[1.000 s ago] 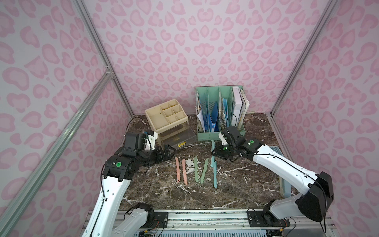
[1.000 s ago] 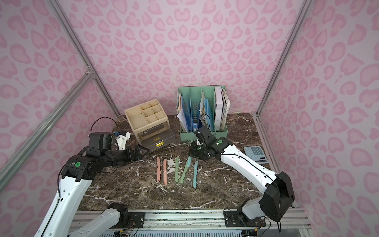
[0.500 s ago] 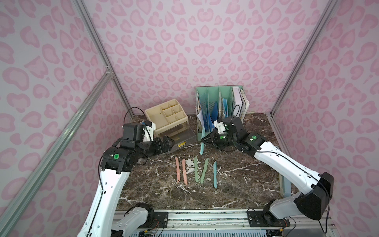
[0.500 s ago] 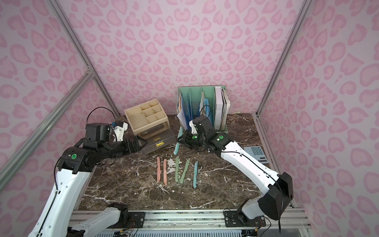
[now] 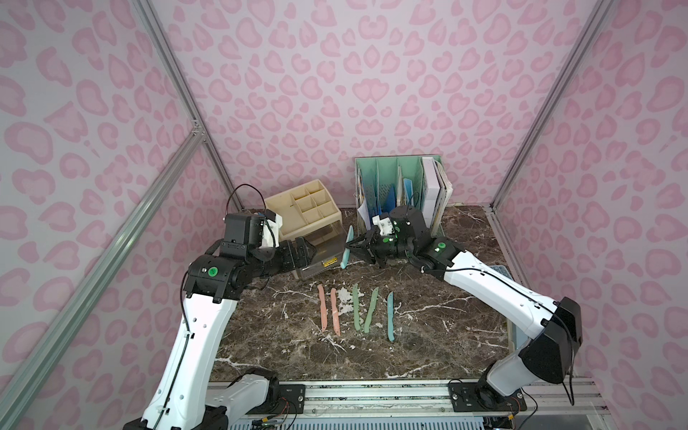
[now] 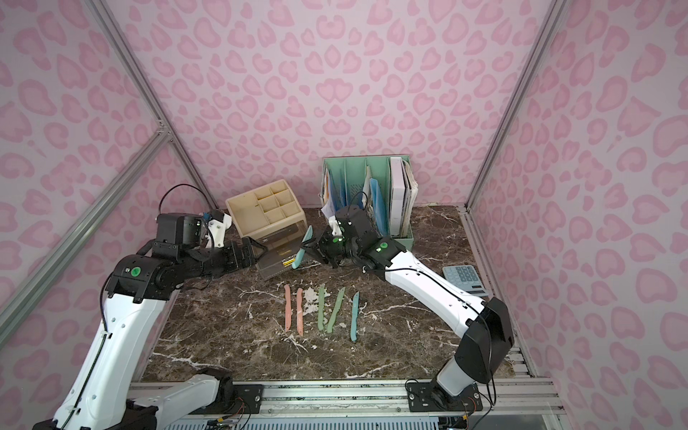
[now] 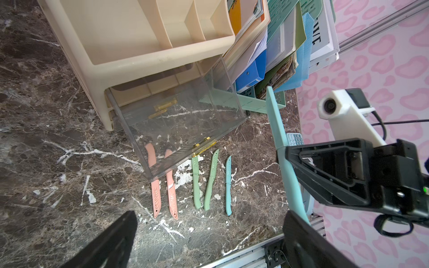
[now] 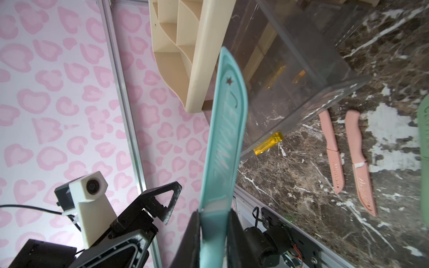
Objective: Place the fruit knives into the drawer by color
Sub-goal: Place the fruit knife in the drawer.
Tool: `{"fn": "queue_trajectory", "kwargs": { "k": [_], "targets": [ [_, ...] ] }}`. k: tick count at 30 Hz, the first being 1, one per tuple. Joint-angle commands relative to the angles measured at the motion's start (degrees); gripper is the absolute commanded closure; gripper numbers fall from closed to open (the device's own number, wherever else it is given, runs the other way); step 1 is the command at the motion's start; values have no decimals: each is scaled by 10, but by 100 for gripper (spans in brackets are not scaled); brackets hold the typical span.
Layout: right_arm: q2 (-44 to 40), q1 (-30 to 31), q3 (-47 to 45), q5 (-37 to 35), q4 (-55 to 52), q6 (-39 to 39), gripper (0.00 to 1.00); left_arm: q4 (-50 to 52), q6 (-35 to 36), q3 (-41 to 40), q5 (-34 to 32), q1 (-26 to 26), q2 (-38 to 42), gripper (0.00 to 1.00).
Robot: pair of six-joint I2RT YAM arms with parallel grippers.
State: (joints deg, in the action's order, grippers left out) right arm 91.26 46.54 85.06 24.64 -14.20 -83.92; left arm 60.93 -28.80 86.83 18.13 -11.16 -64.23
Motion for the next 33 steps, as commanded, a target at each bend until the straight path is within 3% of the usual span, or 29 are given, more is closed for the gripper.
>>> {"fn": "queue_trajectory", "kwargs": {
  "k": [1,10,22,33],
  "targets": [
    [19,10,27,3,24,-58,83,0,0,9,-5,1,-5,1],
    [67,38,74,-30,-3,-121,86,-8,-5,27,-4,0,-18,1],
    [169,53,247,-71,-146,-101,89,-19,-11,35,-4,2,-22,1],
    [213,54,278,-98,-182,-98,88,-25,-11,41,2,5,-23,1]
  ]
}}
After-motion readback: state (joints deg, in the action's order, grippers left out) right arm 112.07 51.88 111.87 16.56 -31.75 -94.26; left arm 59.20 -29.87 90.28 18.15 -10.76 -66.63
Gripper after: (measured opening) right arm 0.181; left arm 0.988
